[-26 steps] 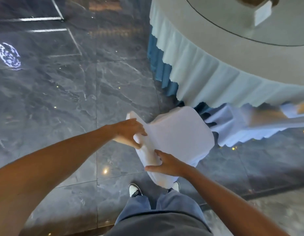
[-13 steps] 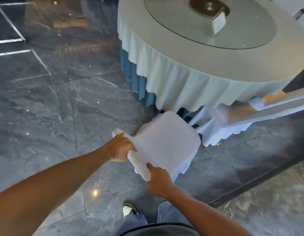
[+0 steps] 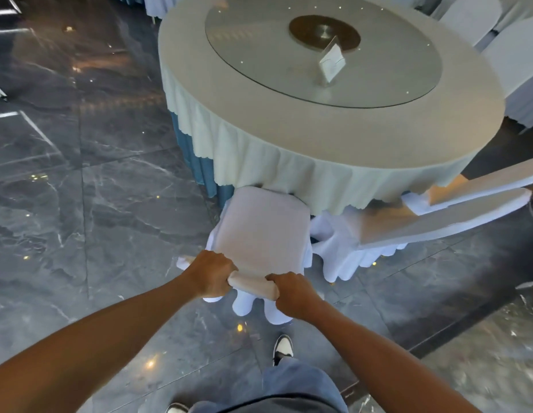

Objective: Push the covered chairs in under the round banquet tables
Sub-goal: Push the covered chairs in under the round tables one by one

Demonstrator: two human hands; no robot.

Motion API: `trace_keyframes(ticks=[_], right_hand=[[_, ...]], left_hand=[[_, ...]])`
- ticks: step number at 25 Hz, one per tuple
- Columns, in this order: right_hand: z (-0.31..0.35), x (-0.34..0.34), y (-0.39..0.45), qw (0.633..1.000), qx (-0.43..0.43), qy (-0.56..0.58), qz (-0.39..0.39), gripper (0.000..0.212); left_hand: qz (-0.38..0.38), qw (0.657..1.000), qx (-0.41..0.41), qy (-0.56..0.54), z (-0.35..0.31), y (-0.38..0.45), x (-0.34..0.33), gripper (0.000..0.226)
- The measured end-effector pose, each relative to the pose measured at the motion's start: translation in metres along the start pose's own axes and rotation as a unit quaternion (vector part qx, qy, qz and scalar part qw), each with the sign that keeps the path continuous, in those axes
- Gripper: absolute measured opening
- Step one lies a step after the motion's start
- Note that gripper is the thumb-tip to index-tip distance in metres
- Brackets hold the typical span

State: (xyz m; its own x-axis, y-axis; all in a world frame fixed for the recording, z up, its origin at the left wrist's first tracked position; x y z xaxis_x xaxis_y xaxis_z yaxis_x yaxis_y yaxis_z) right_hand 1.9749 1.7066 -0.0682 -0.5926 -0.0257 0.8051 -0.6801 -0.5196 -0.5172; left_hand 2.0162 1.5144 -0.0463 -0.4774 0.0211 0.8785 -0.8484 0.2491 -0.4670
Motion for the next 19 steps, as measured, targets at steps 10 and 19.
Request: trace_keyframes(ticks=[10,19], right_hand=[[-0.162,0.116,0.064,0.996,0.016,-0.088,-0.022,0.044],[-0.208,0.146,0.103,0.99,0.002,-0.14,-0.012,0.052]], left_hand=[[-0.046,0.987,0.052,-0.143,-0.077,0.151,0.06,0.031],[-0.011,0.993,-0.008,-0.117,-0.087,0.214,0.086,0.064]])
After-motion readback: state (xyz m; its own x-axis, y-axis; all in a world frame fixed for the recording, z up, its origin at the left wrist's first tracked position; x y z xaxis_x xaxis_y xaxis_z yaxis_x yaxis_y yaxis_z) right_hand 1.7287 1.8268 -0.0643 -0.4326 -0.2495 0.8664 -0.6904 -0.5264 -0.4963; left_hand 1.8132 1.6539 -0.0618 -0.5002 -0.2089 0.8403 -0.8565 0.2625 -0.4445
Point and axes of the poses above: each hand's wrist, its own y-axis towards the middle knuckle, its own x-axis out of the back of the hand, z = x × y, the point moved 4 cm from there along y, towards the middle knuckle, and after that the axes turned 5 degrees about -x, right-handed, at the moved point
